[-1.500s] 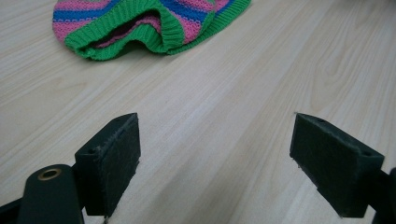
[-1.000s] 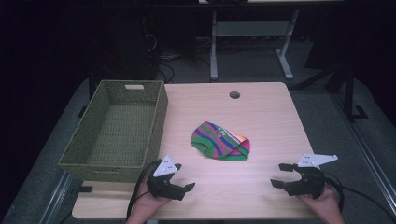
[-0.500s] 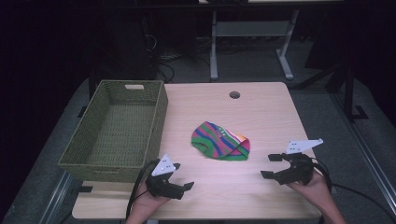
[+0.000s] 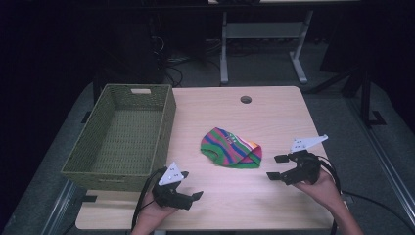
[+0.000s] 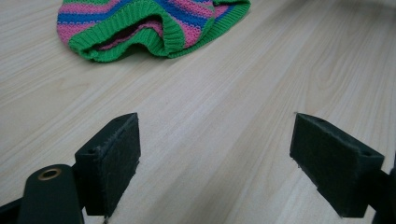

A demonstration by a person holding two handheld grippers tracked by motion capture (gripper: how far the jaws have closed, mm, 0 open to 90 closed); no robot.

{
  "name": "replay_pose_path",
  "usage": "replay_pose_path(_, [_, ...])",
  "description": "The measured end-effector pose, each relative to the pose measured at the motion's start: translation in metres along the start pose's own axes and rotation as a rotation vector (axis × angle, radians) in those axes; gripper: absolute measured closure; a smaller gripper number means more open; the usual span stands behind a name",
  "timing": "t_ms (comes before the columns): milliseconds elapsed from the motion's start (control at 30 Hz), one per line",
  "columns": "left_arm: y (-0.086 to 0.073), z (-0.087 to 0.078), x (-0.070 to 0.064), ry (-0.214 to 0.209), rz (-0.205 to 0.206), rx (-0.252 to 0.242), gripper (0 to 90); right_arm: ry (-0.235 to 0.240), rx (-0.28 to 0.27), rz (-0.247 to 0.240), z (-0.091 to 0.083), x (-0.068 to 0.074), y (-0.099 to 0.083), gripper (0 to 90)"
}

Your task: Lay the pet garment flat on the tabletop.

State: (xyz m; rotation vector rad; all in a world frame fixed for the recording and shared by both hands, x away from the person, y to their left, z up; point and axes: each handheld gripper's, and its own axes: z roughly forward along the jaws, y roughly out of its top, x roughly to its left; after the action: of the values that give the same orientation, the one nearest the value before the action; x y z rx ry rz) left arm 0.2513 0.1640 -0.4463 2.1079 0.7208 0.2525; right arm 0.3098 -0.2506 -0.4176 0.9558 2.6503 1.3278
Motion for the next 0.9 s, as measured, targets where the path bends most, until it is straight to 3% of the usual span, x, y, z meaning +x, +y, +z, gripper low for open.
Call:
replay_pose_path(233, [-0.001, -0.001, 0.000, 0.007, 0.001, 0.004, 15.9, 0.016, -0.002, -0.020, 0.003, 0.000, 0.022, 20.4])
replay_pose_path(333, [-0.001, -0.004, 0.002, 0.004, -0.014, -0.009, 15.9, 0.028, 0.022, -0.029, 0.011, -0.002, 0.032, 20.3])
replay_pose_path(900, [-0.001, -0.005, 0.003, 0.007, -0.003, -0.010, 15.9, 0.062, 0.120, -0.091, 0.048, -0.002, 0.072, 21.5])
